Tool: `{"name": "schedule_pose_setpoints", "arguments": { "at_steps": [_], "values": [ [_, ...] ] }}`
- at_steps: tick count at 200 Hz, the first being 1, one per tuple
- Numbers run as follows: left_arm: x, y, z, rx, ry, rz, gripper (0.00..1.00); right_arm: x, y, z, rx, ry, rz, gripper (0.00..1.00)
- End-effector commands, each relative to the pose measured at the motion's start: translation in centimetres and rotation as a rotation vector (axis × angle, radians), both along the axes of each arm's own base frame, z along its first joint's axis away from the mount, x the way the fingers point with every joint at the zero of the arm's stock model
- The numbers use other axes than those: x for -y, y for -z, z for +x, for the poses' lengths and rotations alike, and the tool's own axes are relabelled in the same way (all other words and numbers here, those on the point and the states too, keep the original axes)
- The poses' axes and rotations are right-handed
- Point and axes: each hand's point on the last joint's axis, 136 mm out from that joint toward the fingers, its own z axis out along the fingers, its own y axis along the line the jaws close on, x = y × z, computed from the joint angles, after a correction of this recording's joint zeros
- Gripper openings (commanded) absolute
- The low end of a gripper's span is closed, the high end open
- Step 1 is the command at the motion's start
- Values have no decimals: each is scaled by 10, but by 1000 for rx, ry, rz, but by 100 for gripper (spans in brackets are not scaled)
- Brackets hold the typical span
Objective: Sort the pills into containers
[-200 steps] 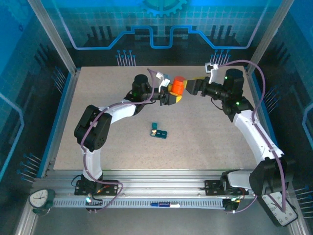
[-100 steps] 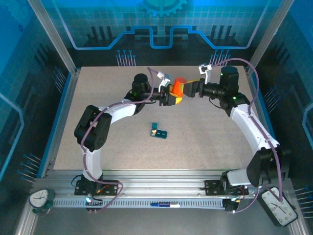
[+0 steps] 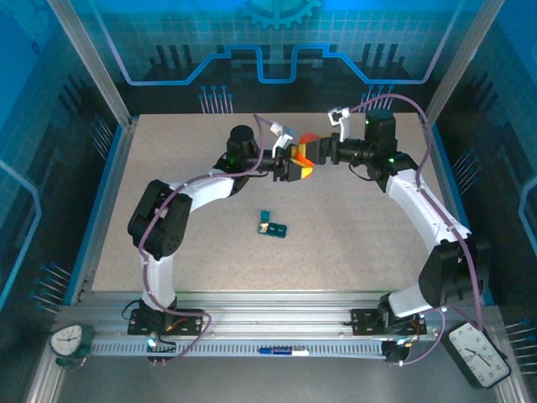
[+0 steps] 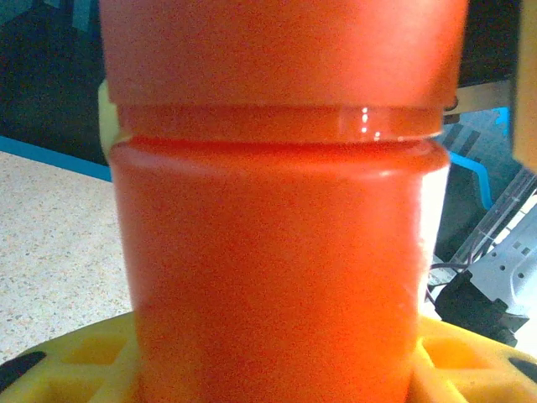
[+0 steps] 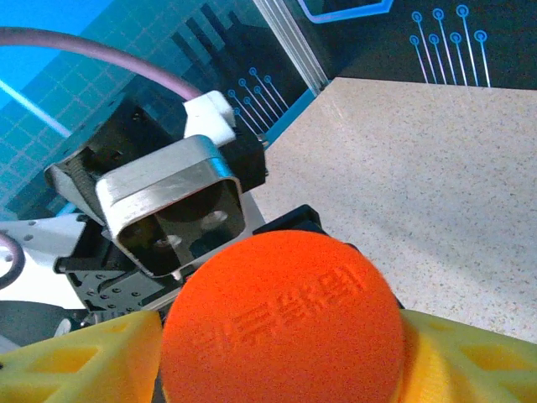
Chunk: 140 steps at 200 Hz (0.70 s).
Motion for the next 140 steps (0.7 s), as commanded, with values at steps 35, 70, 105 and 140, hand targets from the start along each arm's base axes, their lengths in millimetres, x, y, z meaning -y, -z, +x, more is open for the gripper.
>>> {"name": "schedule_pose_setpoints", "arguments": {
  "at_steps": [35, 70, 105, 140],
  "values": [
    [5, -14, -5, 43, 40, -26, 0, -11, -6, -2, 12, -37, -2, 46],
    [5, -10, -3, 38, 18, -22, 11, -9, -2, -1, 11, -7, 4, 33],
    [1, 0, 0, 27, -25, -21, 99, 14, 6, 11, 13, 153, 9, 27],
    [-10, 11, -9, 22, -61, -12, 99, 42, 25, 18, 3, 315, -41, 27]
  ]
}}
